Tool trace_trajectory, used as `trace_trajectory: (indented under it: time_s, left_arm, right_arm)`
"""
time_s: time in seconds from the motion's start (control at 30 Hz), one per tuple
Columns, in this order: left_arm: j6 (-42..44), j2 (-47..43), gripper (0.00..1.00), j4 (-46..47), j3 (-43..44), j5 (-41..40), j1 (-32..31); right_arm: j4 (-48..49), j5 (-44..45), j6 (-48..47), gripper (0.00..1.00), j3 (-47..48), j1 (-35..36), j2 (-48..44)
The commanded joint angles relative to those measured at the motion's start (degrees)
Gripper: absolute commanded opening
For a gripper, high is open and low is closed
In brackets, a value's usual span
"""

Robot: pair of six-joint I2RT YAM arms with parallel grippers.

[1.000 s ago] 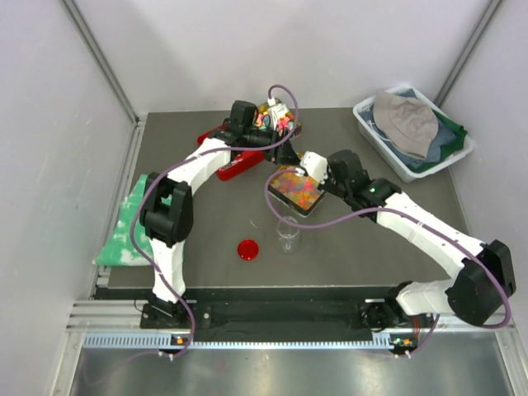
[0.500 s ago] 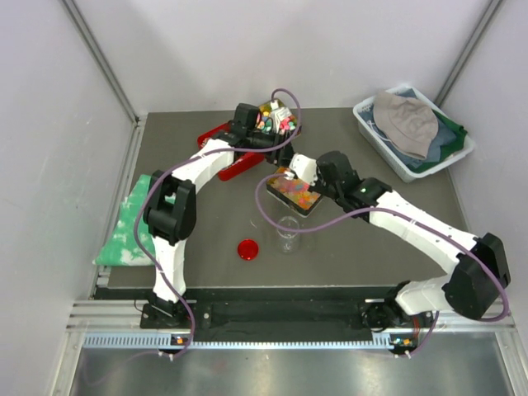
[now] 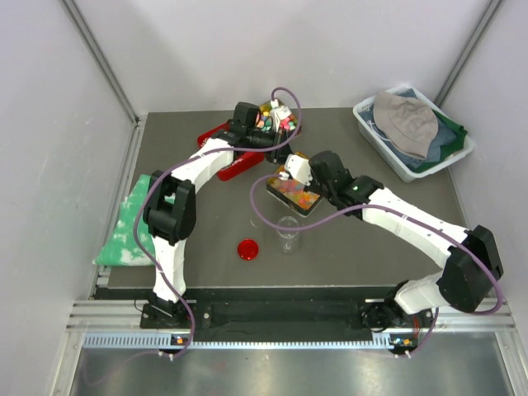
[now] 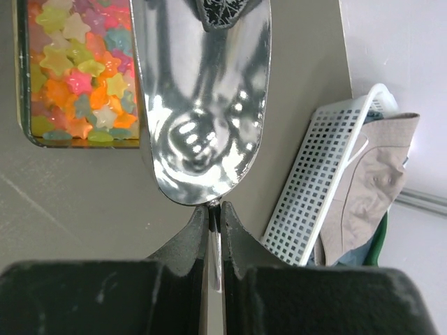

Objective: Pack the candies
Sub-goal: Pick up the spatula from the center of the board.

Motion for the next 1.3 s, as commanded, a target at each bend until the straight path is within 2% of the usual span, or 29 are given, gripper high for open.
trace_trajectory:
  time_s: [0.0, 0.07, 0.13, 0.23, 0.37, 0.5, 0.63, 0.83, 1.07, 1.27]
  left_arm:
    - [1.37, -0.20, 0.04, -1.54, 2.05, 1.15, -0.69]
    - [1.64, -0.29, 0.00, -1.72, 2.05, 1.24, -0.78]
    - [1.81, -0.37, 0.00, -1.98, 1.96, 1.41, -0.78]
    - [2.25, -0.55, 0.00, -2.24, 1.61, 1.94, -0.69]
    - [3.13, -1.25, 0.00, -2.68, 1.78, 3.69, -0.69]
    - [5.67, -2.57, 0.00, -4.70, 2.84, 6.07, -0.25]
    - [7.52, -3.80, 0.00, -6.55, 3.63, 9.05, 0.36]
    - [9.90, -5.65, 0.00, -7.87, 3.54, 15.12, 0.80]
    - [3.85, -7.05, 0.00, -0.94, 1.18, 18.90, 0.80]
    - [-1.35, -7.67, 0.00, 6.01, -0.94, 20.31, 0.80]
  right_arm:
    - [5.37, 2.20, 0.07, 0.00, 3.98, 0.87, 0.00]
    - [5.37, 2.46, 0.07, 0.00, 4.06, 0.87, -0.09]
    - [5.46, 2.20, -0.02, 0.02, 4.06, 0.96, -0.35]
    - [3.88, 0.01, 0.15, 0.13, 4.15, 0.87, -1.32]
    - [0.20, -3.86, 0.33, 0.43, 4.33, 0.78, -3.17]
    - [-4.64, -10.35, 0.33, 0.58, 4.68, -0.79, -7.11]
    - [-10.53, -23.95, 0.33, 0.59, 6.96, -5.80, -10.98]
    - [-18.00, -36.89, -2.40, 0.54, 7.67, -11.52, -13.36]
    - [-14.41, -42.98, 1.29, 0.50, 3.72, -11.88, -14.85]
    - [-8.97, -42.63, 4.02, 0.43, 0.46, -11.88, -15.56]
